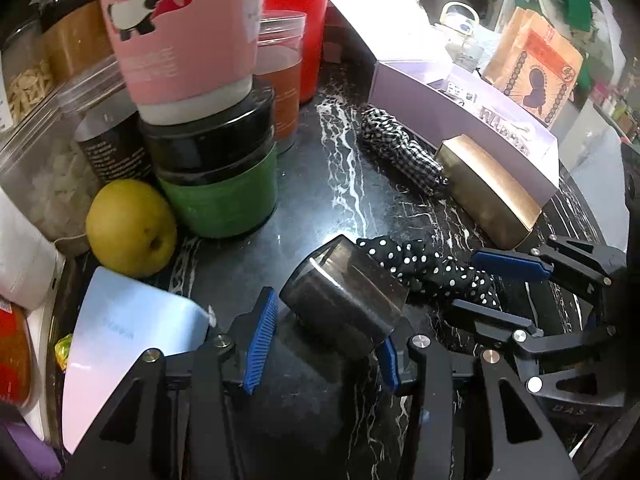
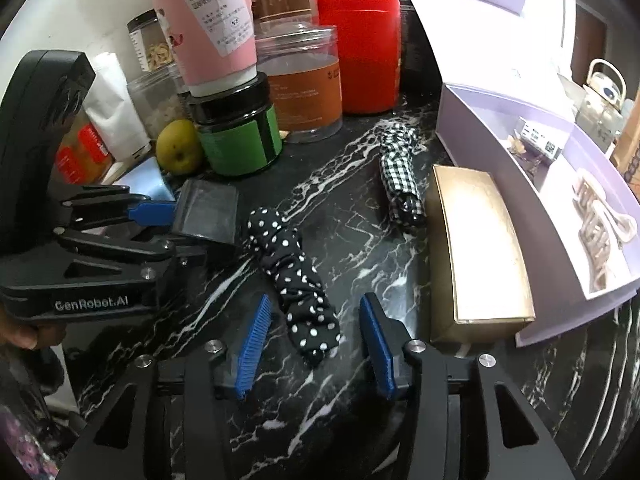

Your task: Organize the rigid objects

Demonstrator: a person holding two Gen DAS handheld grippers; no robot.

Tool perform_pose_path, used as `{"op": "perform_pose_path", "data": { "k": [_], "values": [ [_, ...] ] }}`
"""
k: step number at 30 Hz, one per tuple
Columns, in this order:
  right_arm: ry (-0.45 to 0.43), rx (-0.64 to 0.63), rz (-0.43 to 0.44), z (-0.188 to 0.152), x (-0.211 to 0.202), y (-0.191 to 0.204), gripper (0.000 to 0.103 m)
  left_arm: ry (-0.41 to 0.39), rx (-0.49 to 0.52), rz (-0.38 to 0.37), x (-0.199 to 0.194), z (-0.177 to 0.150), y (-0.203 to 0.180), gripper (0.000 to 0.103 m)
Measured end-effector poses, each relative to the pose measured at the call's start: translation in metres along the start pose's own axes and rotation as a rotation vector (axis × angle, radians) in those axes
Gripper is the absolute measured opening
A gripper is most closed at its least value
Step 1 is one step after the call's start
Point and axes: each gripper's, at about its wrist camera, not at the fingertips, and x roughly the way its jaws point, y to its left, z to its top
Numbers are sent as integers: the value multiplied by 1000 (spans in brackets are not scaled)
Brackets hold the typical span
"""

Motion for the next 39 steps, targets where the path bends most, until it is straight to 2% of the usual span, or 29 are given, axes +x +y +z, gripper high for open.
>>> {"op": "perform_pose_path", "data": {
  "k": [5,7,9,13,18,32,39],
  "values": [
    [-6,-7,11,0,-1,1,45,3,12,-19,-1,1,0,45],
    [-11,-13,6,-2,-2,2,25,-3,9,-38,-3,-1,1,45],
    [-17,-6,-3,-4,-4,1,20,-14,10,-64,-4,-4,2,45],
    [-30,43,-3,-6,-8,-5,20,-34,-20,-141,-7,-8,7,45],
    [-33,78,-10,-12,-17,-11,19,-35,15,-125,-10,-10,0,43],
    [-80,207,-44,-37,-52,-24,19,-44,106,-168,-19,-10,-37,39],
    [-107,294,-73,-53,-74,-31,19,-45,118,-191,-27,-10,-52,38]
  ]
}}
